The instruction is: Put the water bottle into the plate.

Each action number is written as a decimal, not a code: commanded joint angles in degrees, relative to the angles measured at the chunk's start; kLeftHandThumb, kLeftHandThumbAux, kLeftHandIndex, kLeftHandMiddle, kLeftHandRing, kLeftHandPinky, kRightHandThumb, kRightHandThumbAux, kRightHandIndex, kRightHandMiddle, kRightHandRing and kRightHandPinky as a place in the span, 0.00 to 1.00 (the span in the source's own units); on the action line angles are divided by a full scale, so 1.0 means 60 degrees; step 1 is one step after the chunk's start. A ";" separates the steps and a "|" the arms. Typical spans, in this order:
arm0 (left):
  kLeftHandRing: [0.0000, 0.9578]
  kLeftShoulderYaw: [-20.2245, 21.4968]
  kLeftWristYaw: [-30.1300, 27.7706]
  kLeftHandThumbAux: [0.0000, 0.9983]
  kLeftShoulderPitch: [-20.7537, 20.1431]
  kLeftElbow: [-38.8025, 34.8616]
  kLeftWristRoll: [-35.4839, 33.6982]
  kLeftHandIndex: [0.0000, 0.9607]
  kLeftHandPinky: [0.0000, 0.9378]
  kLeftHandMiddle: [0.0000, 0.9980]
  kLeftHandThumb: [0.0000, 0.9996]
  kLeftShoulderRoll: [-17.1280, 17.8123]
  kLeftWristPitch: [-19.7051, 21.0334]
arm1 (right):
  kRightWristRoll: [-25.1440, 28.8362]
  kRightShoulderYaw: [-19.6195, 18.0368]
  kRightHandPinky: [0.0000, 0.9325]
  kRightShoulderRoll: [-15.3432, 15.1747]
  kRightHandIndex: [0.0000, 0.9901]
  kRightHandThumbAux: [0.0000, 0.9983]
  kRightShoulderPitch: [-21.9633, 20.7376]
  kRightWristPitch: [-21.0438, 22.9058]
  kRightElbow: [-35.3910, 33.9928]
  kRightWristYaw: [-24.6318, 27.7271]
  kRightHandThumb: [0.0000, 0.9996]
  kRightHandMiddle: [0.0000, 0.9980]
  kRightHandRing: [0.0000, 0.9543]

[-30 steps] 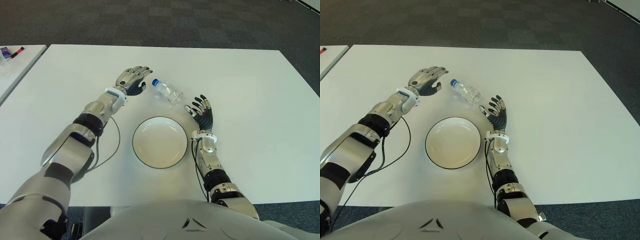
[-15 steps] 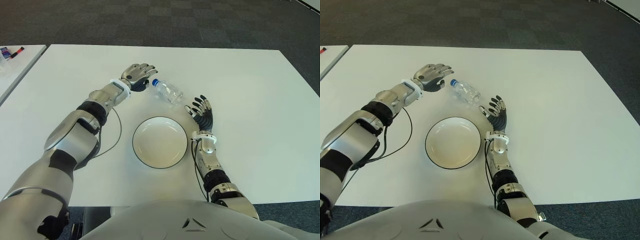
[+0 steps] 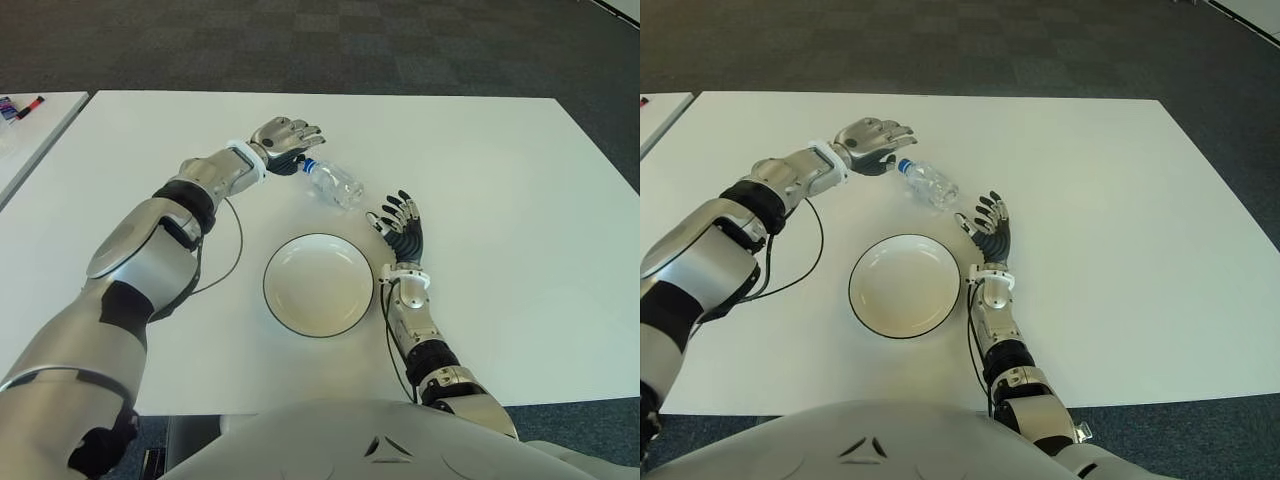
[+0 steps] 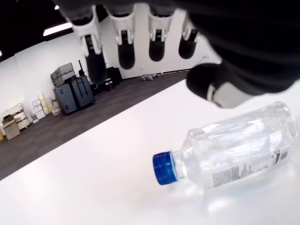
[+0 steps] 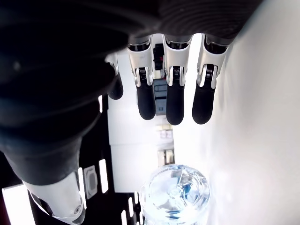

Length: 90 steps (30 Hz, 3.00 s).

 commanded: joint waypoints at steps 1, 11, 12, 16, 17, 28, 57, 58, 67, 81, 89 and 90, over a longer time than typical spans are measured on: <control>0.11 -0.0154 -0.0008 0.45 -0.0142 0.0303 0.0143 0.00 0.22 0.06 0.71 0.0009 -0.0100 | -0.0060 0.0092 0.33 0.1087 0.12 0.78 0.0207 -0.0041 0.0154 -0.0158 0.65 0.24 0.27; 0.12 -0.0156 -0.0215 0.45 -0.0177 0.0496 0.0042 0.00 0.25 0.06 0.72 -0.0170 -0.0188 | -0.0127 0.0222 0.33 0.1166 0.11 0.76 0.0227 -0.0009 0.0137 -0.0335 0.64 0.23 0.27; 0.12 -0.0152 -0.0233 0.45 -0.0182 0.0512 0.0033 0.00 0.25 0.06 0.72 -0.0191 -0.0183 | -0.0127 0.0229 0.32 0.1170 0.11 0.76 0.0228 -0.0008 0.0135 -0.0344 0.64 0.23 0.26; 0.14 -0.0087 -0.0451 0.45 -0.0258 0.0572 -0.0072 0.00 0.27 0.06 0.73 -0.0391 -0.0185 | -0.0134 0.0266 0.32 0.1216 0.11 0.76 0.0237 -0.0005 0.0127 -0.0385 0.63 0.23 0.26; 0.14 -0.0058 -0.0504 0.44 -0.0272 0.0579 -0.0109 0.00 0.28 0.06 0.73 -0.0419 -0.0205 | -0.0130 0.0270 0.32 0.1221 0.11 0.76 0.0239 -0.0003 0.0123 -0.0386 0.63 0.23 0.26; 0.14 0.0618 -0.1587 0.45 -0.0240 0.0892 -0.1061 0.00 0.27 0.07 0.70 -0.0844 -0.0468 | -0.0145 0.0397 0.30 0.1338 0.11 0.77 0.0387 -0.0023 -0.0131 -0.0471 0.65 0.22 0.24; 0.11 0.1661 -0.2067 0.56 0.0166 0.1381 -0.2258 0.01 0.21 0.06 0.65 -0.1613 0.0125 | -0.0548 0.0690 0.30 0.0999 0.08 0.77 0.0702 0.0040 -0.0899 -0.0887 0.58 0.21 0.24; 0.11 0.1690 -0.2072 0.56 0.0167 0.1379 -0.2275 0.01 0.21 0.06 0.64 -0.1617 0.0141 | -0.0582 0.0690 0.30 0.0992 0.08 0.77 0.0700 0.0041 -0.0917 -0.0916 0.58 0.21 0.24; 0.09 0.1839 -0.2087 0.57 0.0232 0.1337 -0.2401 0.00 0.17 0.05 0.62 -0.1606 0.0151 | -0.0768 0.0663 0.30 0.0910 0.08 0.77 0.0674 0.0096 -0.0942 -0.1020 0.59 0.21 0.23; 0.11 0.1919 -0.1989 0.55 0.0291 0.1294 -0.2426 0.00 0.21 0.06 0.62 -0.1579 0.0133 | -0.0923 0.0644 0.31 0.0780 0.09 0.74 0.0614 0.0168 -0.0964 -0.1043 0.56 0.22 0.24; 0.10 0.2184 -0.1829 0.55 0.0496 0.1241 -0.2672 0.00 0.19 0.06 0.60 -0.1436 0.0069 | -0.1562 0.0630 0.27 0.0408 0.09 0.71 -0.0064 0.0753 -0.1380 -0.1362 0.54 0.21 0.22; 0.09 0.2234 -0.1782 0.55 0.0546 0.1227 -0.2726 0.00 0.18 0.05 0.59 -0.1391 0.0039 | -0.1683 0.0634 0.27 0.0360 0.09 0.69 -0.0184 0.0895 -0.1505 -0.1434 0.54 0.20 0.22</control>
